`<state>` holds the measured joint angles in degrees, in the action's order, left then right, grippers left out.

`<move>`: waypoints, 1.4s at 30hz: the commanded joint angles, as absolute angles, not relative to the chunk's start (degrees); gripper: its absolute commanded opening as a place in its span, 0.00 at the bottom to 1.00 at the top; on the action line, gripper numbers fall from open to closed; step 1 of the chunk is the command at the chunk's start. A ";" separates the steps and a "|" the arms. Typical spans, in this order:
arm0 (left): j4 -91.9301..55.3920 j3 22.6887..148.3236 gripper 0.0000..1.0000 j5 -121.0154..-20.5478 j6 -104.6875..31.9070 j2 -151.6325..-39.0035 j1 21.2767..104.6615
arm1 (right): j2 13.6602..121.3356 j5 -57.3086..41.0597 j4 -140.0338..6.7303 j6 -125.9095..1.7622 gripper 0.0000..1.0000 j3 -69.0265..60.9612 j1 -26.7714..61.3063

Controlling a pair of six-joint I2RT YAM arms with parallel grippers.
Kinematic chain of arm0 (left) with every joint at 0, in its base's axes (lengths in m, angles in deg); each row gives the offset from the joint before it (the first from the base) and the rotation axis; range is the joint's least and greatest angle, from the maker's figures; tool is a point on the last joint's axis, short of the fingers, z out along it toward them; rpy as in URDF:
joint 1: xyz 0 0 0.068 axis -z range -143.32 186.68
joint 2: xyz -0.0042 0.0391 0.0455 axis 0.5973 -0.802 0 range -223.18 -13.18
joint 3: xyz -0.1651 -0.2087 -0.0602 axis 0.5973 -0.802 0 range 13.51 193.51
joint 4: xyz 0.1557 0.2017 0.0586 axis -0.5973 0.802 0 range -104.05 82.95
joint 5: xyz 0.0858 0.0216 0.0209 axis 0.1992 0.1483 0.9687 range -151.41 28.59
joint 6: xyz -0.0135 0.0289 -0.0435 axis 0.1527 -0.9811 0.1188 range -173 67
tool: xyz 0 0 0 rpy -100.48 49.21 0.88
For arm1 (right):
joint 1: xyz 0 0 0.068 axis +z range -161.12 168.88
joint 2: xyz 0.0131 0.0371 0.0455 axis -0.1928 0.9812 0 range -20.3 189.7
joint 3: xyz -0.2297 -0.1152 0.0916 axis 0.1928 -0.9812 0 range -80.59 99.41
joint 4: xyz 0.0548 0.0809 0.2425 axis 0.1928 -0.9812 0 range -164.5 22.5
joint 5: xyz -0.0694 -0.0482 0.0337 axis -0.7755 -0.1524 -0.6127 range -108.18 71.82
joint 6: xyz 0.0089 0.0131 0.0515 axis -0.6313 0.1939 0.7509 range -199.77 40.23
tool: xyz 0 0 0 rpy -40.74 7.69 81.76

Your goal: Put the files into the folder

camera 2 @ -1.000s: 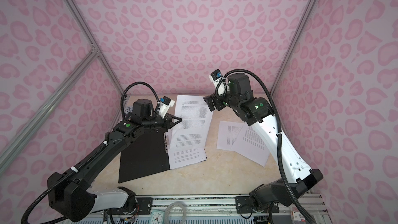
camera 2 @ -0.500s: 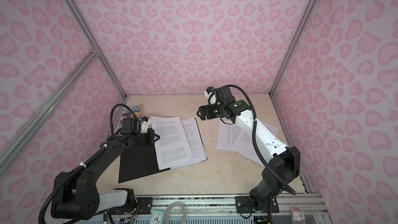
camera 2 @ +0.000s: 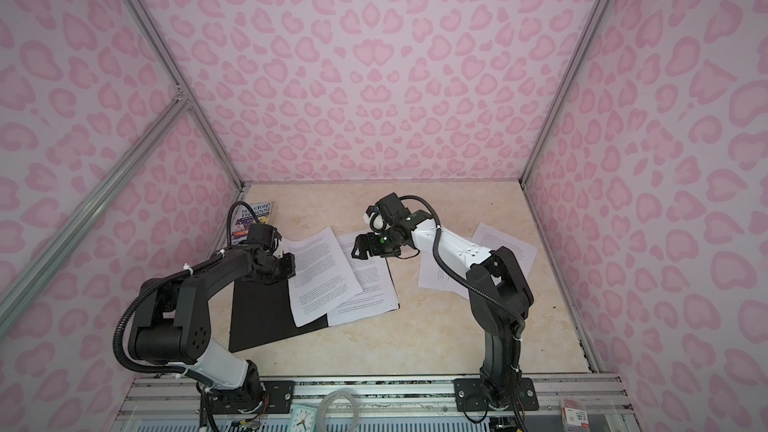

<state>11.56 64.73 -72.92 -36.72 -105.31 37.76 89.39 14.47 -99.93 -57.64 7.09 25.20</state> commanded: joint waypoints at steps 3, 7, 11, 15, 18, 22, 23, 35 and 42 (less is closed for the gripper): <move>14.35 65.80 0.03 -71.36 -39.19 -106.98 37.61 | 95.96 19.17 -99.83 -55.23 0.89 11.44 26.22; 14.30 65.71 0.03 -72.48 -39.29 -107.50 37.57 | 102.69 19.16 -107.02 -57.18 0.88 18.85 27.34; 14.43 65.80 0.03 -72.48 -39.22 -107.74 37.55 | 106.52 19.58 -107.44 -56.71 0.86 22.82 28.50; 13.95 65.28 0.03 -73.15 -38.78 -107.84 37.57 | 110.64 19.15 -108.66 -55.64 0.82 27.05 29.01; 13.64 65.10 0.03 -74.13 -38.81 -108.17 37.60 | 113.47 18.23 -108.64 -55.43 0.82 28.76 29.24; 13.46 65.18 0.03 -74.59 -38.49 -108.53 37.59 | 116.45 19.79 -109.39 -55.05 0.79 31.61 29.64; 13.48 65.24 0.03 -74.66 -38.48 -108.55 37.61 | 116.82 19.94 -109.25 -54.81 0.78 31.90 29.75; 12.99 65.54 0.03 -75.89 -37.95 -109.48 37.63 | 118.31 25.85 -105.41 -51.27 0.53 32.39 30.81; 12.65 65.82 0.03 -76.26 -37.53 -109.77 37.56 | 117.51 26.47 -105.35 -51.12 0.35 31.70 30.81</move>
<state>12.32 65.47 -76.46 -37.77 -109.16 37.65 117.58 25.13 -106.00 -51.37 32.12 30.77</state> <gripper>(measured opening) 0.050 0.369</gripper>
